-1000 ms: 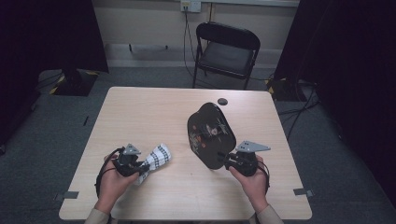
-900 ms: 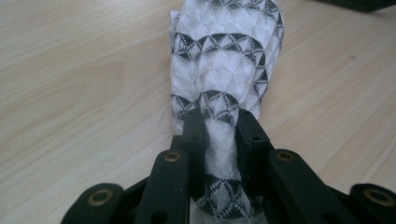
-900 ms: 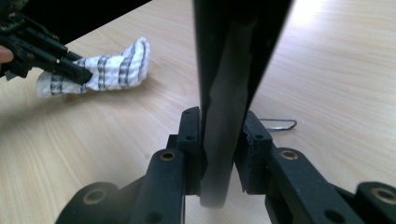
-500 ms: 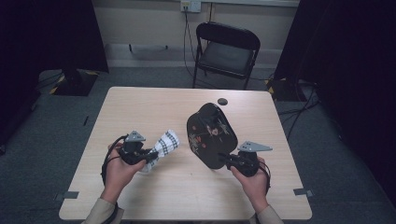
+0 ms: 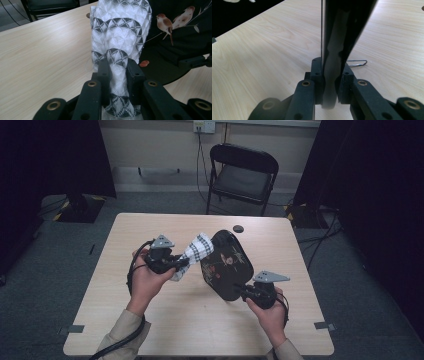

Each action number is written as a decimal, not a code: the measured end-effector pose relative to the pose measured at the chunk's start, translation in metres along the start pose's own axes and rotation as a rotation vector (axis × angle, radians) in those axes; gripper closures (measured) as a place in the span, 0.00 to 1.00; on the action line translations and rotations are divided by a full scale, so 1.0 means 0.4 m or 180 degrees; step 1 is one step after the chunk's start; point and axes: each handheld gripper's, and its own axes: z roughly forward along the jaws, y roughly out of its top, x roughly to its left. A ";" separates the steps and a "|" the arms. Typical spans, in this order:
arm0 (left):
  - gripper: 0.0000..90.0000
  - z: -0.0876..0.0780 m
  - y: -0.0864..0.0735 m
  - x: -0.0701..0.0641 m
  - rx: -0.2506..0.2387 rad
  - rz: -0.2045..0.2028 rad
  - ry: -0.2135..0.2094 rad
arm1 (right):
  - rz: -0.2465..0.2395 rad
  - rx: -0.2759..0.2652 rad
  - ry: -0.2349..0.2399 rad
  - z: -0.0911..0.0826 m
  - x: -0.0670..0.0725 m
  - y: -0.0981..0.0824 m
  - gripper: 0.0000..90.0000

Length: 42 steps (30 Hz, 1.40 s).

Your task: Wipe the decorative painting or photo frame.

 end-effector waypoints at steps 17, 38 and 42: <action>0.85 0.109 -0.065 0.007 0.0540 -0.0029 -0.0016 | -0.0040 0.0042 0.0008 0.003 0.002 0.006 0.87; 0.78 0.195 -0.183 -0.003 0.1081 0.0122 0.0088 | -0.0043 0.0063 -0.0008 0.005 0.003 0.008 0.87; 0.70 0.199 -0.172 -0.010 0.1109 0.0227 0.0115 | -0.0045 0.0070 -0.0005 0.005 0.004 0.008 0.87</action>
